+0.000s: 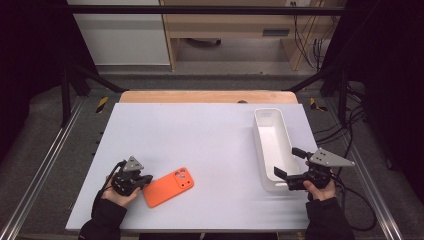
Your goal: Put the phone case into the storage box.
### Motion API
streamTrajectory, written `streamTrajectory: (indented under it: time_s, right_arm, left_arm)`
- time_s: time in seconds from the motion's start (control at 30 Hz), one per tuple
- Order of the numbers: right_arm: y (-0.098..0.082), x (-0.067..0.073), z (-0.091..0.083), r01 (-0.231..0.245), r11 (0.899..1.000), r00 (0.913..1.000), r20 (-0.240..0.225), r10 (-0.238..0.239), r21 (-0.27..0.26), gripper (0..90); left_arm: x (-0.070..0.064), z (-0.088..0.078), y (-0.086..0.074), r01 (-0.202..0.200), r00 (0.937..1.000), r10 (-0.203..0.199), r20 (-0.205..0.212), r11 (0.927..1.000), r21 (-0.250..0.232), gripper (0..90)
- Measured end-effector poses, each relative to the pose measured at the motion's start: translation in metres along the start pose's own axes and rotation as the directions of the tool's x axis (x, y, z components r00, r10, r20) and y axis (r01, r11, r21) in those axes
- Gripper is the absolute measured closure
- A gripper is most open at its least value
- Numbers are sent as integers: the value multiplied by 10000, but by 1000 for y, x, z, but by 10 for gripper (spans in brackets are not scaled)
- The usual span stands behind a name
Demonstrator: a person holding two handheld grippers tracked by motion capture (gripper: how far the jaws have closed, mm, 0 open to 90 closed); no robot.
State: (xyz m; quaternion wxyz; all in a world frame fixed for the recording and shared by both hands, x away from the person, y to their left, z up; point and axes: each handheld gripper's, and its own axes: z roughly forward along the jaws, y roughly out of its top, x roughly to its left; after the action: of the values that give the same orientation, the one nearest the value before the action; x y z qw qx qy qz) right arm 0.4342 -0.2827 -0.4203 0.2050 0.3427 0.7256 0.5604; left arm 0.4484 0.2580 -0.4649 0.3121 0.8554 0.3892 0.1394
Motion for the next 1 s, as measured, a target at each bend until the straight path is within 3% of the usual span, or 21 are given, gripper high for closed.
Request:
streamTrajectory:
  time_s: [0.33, 0.53, 0.8, 0.83, 0.9, 0.97, 1.0]
  right_arm:
    - [0, 0, 0, 13, 10000, 10000, -22, -13, 24, 5]
    - [0, 0, 0, 15, 10000, 10000, -13, -15, 7, 5]
    - [0, 0, 0, 14, 10000, 10000, -9, -14, -8, 5]
    - [0, 0, 0, 31, 10000, 10000, 2, -31, -15, 5]
    - [0, 0, -1, 23, 10000, 10000, 0, -23, -14, 5]
    - [0, -1, -1, 65, 10000, 10000, 19, -65, -35, 5]
    - [0, -1, -1, 65, 10000, 10000, 19, -65, -35, 5]
  left_arm:
    - [-4, 0, -1, -78, 9998, 78, 162, 10000, 10, 899]
    - [-1, -2, 0, -100, 9999, 99, -40, 9996, -253, 893]
    - [8, -12, 3, 126, 9999, -125, 16, 9925, -1218, 689]
    - [10, -15, 5, 101, 9999, -96, 41, 9889, -1485, 622]
    - [10, -16, 6, 83, 9999, -70, 91, 9874, -1579, 604]
    - [11, -19, 8, 68, 9998, -27, 216, 9816, -1909, 504]
    - [12, -20, 9, 89, 9996, -33, 279, 9786, -2057, 504]
